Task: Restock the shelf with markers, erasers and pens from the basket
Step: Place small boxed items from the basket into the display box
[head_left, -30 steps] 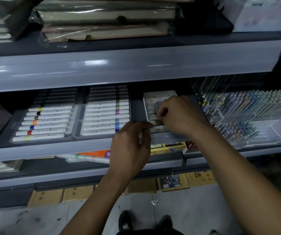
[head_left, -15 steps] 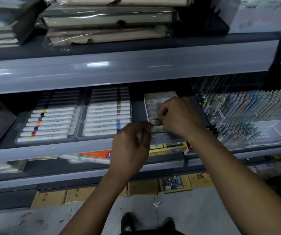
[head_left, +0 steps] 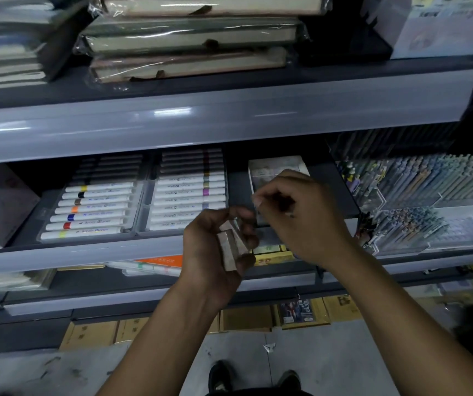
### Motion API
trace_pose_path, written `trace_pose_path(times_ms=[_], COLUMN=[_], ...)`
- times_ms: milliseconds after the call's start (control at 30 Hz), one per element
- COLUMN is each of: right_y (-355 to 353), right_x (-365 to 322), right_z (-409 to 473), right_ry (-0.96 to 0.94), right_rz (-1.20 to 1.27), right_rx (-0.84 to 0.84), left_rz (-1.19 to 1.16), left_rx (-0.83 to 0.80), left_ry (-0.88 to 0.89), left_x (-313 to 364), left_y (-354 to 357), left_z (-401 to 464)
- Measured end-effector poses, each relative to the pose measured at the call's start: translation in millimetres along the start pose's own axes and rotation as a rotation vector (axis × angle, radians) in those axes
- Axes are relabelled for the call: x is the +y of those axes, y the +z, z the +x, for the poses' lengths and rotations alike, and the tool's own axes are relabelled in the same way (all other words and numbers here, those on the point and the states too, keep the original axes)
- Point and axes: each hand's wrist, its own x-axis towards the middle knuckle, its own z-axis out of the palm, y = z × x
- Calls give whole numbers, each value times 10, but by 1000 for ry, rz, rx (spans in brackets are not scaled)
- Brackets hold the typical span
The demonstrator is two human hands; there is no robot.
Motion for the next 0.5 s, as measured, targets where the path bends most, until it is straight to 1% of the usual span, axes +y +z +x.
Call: trace_pose_path(times_ms=[100, 167, 233, 300, 400, 500], right_y=[-17, -17, -5, 5, -4, -30], right_x=[-141, -178, -179, -162, -137, -117], right_z=[-123, -197, -247, -265, -247, -235], right_ry=[-19, -30, -30, -12, 4, 18], right_rz=[129, 127, 99, 77, 45, 31], right_rx=[-171, -317, -422, -455, -452, -422], left_rz=[-101, -136, -124, -113, -146, -132], left_rx=[42, 62, 73, 78, 45, -2], left_ry=[-70, -101, -114, -127, -151, -175], left_x=[-4, -3, -6, -9, -11, -25], left_y=[48, 72, 79, 87, 104, 79], left_z=[-13, -23, -25, -34, -41, -12])
